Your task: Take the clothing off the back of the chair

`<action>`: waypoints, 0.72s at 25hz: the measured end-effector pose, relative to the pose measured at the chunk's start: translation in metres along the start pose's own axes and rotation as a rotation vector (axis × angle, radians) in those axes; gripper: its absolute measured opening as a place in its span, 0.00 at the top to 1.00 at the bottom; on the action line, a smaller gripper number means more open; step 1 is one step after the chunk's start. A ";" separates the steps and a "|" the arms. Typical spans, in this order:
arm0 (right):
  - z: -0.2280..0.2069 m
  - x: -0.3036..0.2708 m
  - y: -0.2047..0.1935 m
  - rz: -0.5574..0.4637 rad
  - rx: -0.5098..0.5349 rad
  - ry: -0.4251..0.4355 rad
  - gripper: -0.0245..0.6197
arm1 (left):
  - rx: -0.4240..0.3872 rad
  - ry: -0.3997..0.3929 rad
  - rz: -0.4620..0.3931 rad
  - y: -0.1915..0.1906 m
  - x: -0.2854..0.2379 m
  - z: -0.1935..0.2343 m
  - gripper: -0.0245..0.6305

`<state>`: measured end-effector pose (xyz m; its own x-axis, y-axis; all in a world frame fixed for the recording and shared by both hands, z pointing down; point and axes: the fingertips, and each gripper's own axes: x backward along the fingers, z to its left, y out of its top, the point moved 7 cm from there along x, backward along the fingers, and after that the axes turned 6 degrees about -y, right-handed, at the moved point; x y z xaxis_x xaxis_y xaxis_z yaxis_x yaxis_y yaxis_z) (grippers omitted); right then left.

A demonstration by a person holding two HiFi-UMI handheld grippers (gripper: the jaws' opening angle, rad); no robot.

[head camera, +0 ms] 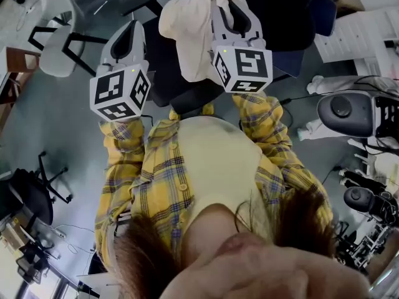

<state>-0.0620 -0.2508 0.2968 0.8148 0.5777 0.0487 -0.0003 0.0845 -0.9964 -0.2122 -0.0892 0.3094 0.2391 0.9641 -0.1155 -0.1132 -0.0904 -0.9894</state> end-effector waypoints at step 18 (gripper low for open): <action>-0.004 -0.002 -0.019 0.079 -0.097 0.022 0.85 | 0.008 0.003 -0.002 0.001 -0.008 0.005 0.96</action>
<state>-0.0610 -0.2568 0.3156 0.8268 0.5617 -0.0305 -0.0095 -0.0402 -0.9991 -0.2192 -0.0961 0.3103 0.2426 0.9634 -0.1141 -0.1202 -0.0869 -0.9889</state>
